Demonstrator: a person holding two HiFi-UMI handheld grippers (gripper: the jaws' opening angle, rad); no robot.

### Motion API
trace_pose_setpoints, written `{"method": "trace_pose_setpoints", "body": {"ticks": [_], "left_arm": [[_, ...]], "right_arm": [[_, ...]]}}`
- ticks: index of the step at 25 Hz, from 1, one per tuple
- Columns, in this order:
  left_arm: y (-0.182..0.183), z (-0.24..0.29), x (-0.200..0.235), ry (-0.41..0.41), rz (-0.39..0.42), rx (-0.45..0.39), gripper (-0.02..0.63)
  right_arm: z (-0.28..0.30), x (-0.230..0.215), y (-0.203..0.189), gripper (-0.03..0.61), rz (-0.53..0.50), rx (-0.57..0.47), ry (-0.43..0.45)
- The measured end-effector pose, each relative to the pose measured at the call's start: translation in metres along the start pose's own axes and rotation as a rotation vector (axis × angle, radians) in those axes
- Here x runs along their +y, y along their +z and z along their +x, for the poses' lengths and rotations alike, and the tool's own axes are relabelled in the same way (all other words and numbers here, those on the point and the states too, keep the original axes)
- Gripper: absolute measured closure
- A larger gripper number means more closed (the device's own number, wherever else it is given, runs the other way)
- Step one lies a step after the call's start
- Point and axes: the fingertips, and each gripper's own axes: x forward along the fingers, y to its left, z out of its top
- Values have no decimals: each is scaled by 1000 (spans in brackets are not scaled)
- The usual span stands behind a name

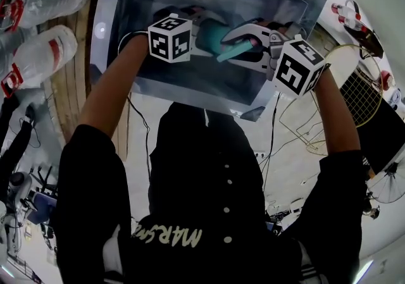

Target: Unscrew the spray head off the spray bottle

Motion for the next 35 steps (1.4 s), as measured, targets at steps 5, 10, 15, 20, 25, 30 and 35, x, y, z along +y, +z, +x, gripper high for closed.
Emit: {"method": "trace_pose_setpoints", "body": {"ticks": [5,10,15,20,25,30,35], "left_arm": [[0,-2,2,53,6,10,245],[0,-1,-2,69,-17,14,253],[3,14,-1,64,-42,-15,227],[6,16,2,106,-20,-36,223],[7,17,1,111,-3,-25,224],[5,16,1,122,-8,-20,225],[5,17,1,135,-9,-13,225]], "right_arm": [[-3,-2,-2,436,61,-8,-60],[-2,0,-1,437,84,-34,-97],[-3,-3,1,437,113,-60,-86],[-5,2,-1,436,113,-51,-102],[-5,1,-1,430,183,-48,-190],[-5,-3,-2,425,246,-53,-251],[-7,-3,-3,422,286,-59,-292]]}}
